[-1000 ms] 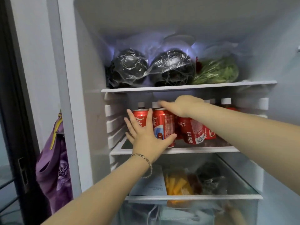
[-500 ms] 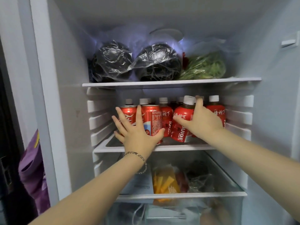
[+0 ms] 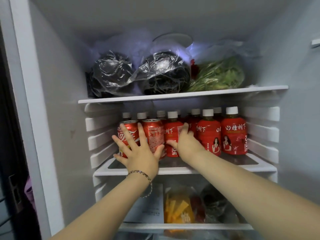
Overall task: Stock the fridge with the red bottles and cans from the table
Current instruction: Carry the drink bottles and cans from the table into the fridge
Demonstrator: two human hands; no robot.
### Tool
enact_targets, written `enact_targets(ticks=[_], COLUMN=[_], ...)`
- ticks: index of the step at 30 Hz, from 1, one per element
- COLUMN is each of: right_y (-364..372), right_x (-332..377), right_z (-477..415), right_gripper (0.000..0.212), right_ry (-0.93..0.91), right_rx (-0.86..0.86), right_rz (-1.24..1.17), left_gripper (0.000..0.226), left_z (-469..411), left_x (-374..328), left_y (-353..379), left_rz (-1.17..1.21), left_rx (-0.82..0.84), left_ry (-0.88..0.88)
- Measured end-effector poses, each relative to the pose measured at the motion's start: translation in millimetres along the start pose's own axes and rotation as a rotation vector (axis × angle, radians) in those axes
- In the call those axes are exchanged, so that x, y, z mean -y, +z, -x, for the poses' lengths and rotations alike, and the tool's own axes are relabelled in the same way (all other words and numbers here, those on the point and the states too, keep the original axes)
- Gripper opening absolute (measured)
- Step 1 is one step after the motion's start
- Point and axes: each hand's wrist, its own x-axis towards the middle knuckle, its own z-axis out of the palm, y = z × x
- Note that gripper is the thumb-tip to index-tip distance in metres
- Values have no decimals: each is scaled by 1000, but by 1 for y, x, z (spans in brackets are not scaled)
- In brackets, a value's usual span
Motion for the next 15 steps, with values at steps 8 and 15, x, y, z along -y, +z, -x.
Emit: enact_targets(ticks=[8, 15], right_y=[-7, -36], right_x=[-2, 8], right_z=[22, 88], right_gripper=[40, 23], right_ry=[11, -26], right_rx=[130, 80], right_rz=[278, 391], left_gripper=[88, 67], left_z=[1, 27], left_x=[-9, 0], left_y=[-17, -72], left_rz=[-55, -522], left_rx=[130, 366], left_ry=[-27, 274])
